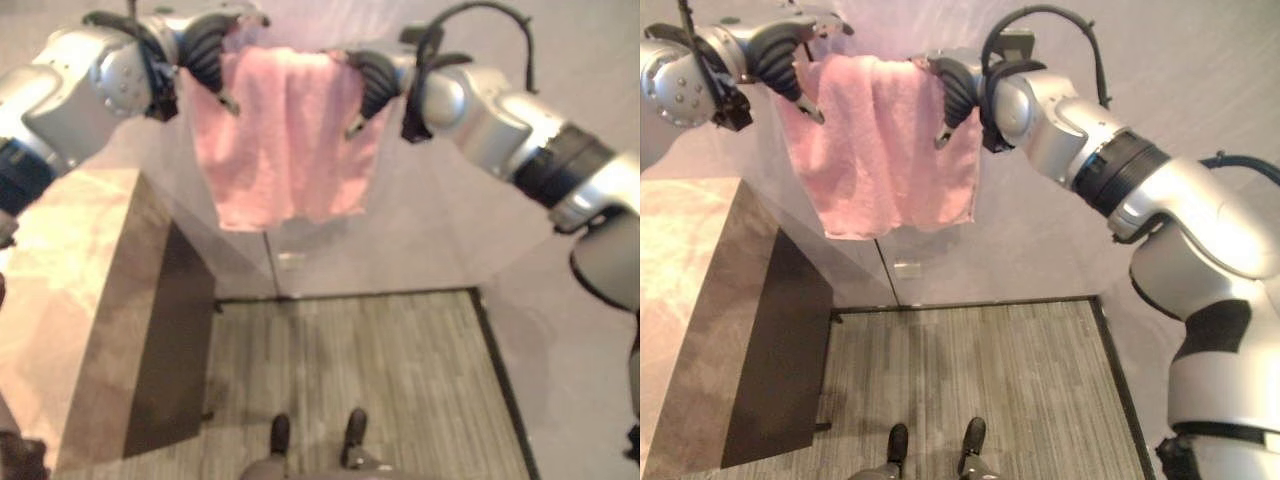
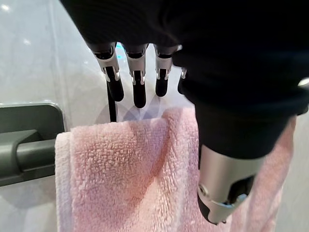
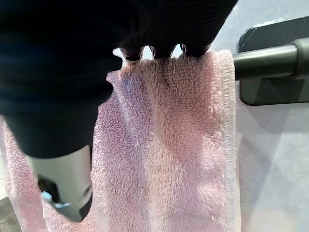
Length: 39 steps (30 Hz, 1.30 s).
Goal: Put brush and paste in cup on sink, flatten towel.
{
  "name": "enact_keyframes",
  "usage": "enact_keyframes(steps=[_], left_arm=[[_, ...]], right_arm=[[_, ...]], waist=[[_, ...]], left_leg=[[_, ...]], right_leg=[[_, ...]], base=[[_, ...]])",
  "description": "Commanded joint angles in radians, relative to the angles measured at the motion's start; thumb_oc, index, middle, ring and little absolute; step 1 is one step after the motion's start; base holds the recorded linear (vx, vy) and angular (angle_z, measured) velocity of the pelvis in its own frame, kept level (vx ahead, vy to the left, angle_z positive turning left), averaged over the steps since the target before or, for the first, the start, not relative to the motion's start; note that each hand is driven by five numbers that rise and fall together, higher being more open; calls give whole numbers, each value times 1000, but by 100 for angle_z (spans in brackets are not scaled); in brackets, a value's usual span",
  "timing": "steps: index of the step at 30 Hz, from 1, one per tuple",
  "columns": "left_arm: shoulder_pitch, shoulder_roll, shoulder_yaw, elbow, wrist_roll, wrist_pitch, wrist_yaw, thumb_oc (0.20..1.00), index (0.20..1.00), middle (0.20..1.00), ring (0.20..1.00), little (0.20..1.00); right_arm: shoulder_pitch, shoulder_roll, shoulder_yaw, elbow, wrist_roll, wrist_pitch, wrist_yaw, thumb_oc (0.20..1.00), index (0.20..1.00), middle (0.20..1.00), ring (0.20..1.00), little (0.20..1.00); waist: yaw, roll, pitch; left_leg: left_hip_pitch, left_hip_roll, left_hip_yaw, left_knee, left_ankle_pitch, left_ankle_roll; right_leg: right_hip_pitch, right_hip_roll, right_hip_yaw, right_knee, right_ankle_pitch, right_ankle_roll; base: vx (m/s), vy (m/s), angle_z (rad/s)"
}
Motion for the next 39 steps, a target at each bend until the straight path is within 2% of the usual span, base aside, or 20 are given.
enact_keyframes(steps=[1,4,5,6,8,9,10,11,12,19,25,26,27,29,31,33,36,37,38,39], left_arm=[[-135,-22,-54,111,63,60,-21,1000,1000,1000,1000,1000],[-120,-20,-39,104,101,70,-31,1000,1000,1000,1000,1000],[-113,-21,-31,103,112,74,-30,918,918,918,918,918],[-98,-23,-19,108,135,81,-35,407,407,407,407,407],[-90,-24,-12,108,145,83,-32,200,200,200,200,200],[-83,-23,-8,112,155,84,-32,200,200,200,200,200],[-74,-22,-1,105,163,87,-37,200,200,200,200,200],[-62,-19,14,96,166,89,-33,200,200,200,200,200],[-52,-17,26,92,170,89,-28,200,200,200,200,200],[9,0,95,87,218,104,-12,200,200,200,200,200],[66,59,182,68,213,110,11,200,200,200,200,200],[69,60,185,66,213,110,11,256,256,256,256,256],[86,87,210,48,212,110,17,479,479,479,479,479],[101,100,227,43,209,110,21,517,517,517,517,517],[123,132,269,37,203,108,49,658,658,658,658,658],[153,136,311,54,185,105,79,1000,1000,1000,1000,1000],[197,157,366,47,199,112,91,1000,1000,1000,1000,1000],[200,157,368,47,199,112,91,884,884,884,884,884],[196,163,352,46,231,120,73,200,200,200,200,200],[195,163,351,46,231,120,73,200,200,200,200,200]], right_arm=[[-185,0,9,72,-69,4,33,1000,1000,1000,1000,1000],[-176,5,-2,72,-94,10,41,1000,1000,1000,1000,1000],[-173,7,-6,72,-99,12,42,1000,1000,1000,1000,1000],[-165,10,-15,77,-111,13,41,1000,1000,1000,1000,1000],[-160,12,-19,78,-117,14,41,1000,1000,1000,1000,1000],[-157,14,-22,81,-127,16,42,912,912,912,912,912],[-156,18,-26,80,-136,17,44,561,561,561,561,561],[-152,21,-32,78,-145,17,43,504,504,504,504,504],[-145,21,-38,79,-151,17,43,200,200,200,200,200],[-134,20,-55,101,-212,32,45,200,200,200,200,200],[-130,-38,-74,108,-239,39,44,200,200,200,200,200],[-130,-38,-74,107,-239,39,44,200,200,200,200,200],[-118,-62,-83,98,-245,45,48,200,200,200,200,200],[-110,-72,-88,90,-248,44,50,200,200,200,200,200],[-90,-97,-119,65,-244,46,44,200,200,200,200,200],[-84,-107,-127,57,-245,47,41,200,200,200,200,200],[-66,-122,-147,42,-253,56,43,200,200,200,200,200],[-65,-122,-147,42,-253,56,43,200,200,200,200,200],[-65,-122,-143,47,-261,59,50,200,200,200,200,200],[-65,-122,-144,47,-261,59,50,200,200,200,200,200]], waist=[[14,22,127],[16,23,128],[17,23,128],[16,24,128],[17,23,127],[17,23,127],[18,22,127],[19,22,127],[20,21,127],[20,18,129],[18,13,126],[18,14,126],[18,14,126],[18,14,126],[19,13,127],[20,12,127],[22,17,127],[21,18,127],[21,21,125],[21,21,125]], left_leg=[[76,-5,-21,-42,-56,31],[76,-4,-23,-42,-55,30],[77,-4,-23,-42,-55,30],[79,-3,-21,-42,-57,30],[80,-2,-21,-42,-57,31],[80,-2,-21,-42,-57,31],[79,-2,-21,-42,-57,31],[78,-2,-20,-42,-56,31],[76,-2,-21,-42,-56,31],[64,1,-19,-42,-53,32],[64,1,-19,-42,-56,33],[64,1,-19,-42,-56,33],[65,0,-19,-42,-57,32],[66,0,-19,-42,-57,32],[66,1,-18,-42,-58,34],[67,0,-18,-42,-57,34],[63,1,-17,-42,-57,33],[63,1,-18,-42,-57,33],[62,1,-17,-42,-56,32],[62,1,-17,-42,-56,32]], right_leg=[[147,-27,-43,-2,-108,131],[148,-26,-44,-2,-112,128],[149,-26,-44,-2,-112,128],[150,-25,-43,-2,-114,127],[150,-24,-42,-2,-115,126],[149,-24,-41,-2,-115,125],[149,-23,-40,-2,-116,124],[147,-23,-38,-2,-116,124],[145,-23,-38,-2,-117,124],[130,-23,-34,-2,-112,121],[129,-22,-33,-2,-114,118],[130,-22,-33,-2,-114,117],[130,-21,-32,-2,-115,117],[130,-21,-32,-2,-115,117],[130,-21,-32,-2,-116,115],[130,-21,-32,-2,-116,115],[128,-21,-36,-2,-118,114],[128,-21,-36,-2,-118,114],[130,-22,-40,-2,-118,114],[130,-22,-41,-2,-118,114]], base=[[-6,-31,0],[-11,-26,0],[-22,-45,0],[0,0,0],[0,0,0],[0,0,0],[-18,-18,-4],[-19,-17,-4],[0,0,0],[0,0,0],[0,0,0],[0,0,0],[0,0,0],[0,0,0],[0,0,0],[0,0,0],[0,0,0],[0,0,0],[0,0,0],[0,0,0]])
